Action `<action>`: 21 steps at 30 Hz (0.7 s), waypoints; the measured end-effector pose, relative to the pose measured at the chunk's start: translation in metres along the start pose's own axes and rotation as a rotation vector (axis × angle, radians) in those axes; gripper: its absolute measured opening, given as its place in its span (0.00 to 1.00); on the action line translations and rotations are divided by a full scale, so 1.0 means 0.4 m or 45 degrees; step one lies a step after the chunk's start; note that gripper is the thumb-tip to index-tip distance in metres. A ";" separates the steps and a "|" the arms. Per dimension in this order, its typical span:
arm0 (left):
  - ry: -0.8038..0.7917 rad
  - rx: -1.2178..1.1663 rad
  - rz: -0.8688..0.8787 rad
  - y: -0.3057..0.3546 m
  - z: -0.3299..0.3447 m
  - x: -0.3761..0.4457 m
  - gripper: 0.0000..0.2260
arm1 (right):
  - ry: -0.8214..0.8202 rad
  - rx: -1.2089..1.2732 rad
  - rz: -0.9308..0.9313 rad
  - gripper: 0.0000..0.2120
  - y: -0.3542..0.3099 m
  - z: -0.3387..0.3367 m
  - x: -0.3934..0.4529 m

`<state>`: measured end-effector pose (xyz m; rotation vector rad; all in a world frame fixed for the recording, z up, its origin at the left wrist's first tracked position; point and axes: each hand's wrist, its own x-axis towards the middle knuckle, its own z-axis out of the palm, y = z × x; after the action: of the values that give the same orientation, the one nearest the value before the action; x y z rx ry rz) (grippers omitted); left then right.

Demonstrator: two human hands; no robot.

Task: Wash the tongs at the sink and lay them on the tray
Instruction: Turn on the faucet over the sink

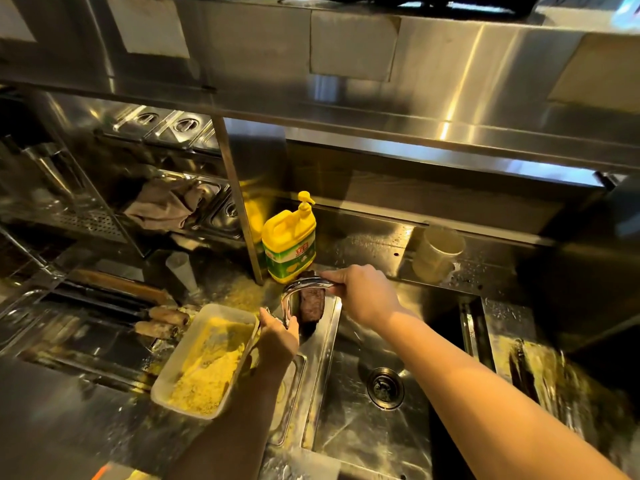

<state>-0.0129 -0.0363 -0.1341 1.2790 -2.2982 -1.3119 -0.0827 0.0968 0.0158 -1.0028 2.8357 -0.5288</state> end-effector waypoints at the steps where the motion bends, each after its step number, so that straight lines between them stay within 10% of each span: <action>1: -0.024 0.030 0.047 -0.005 0.000 0.005 0.35 | -0.001 -0.003 0.005 0.22 0.002 0.001 0.001; 16: -0.277 0.217 0.823 -0.072 0.056 -0.098 0.15 | 0.023 0.489 0.110 0.20 0.045 -0.058 -0.056; 21: -0.285 0.467 0.162 0.087 0.178 0.108 0.27 | 0.047 0.618 0.287 0.18 0.098 -0.067 -0.131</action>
<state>-0.0980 -0.0185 -0.1585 1.1016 -2.8273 -1.0734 -0.0702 0.1657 0.0253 -0.5816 2.5970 -1.1380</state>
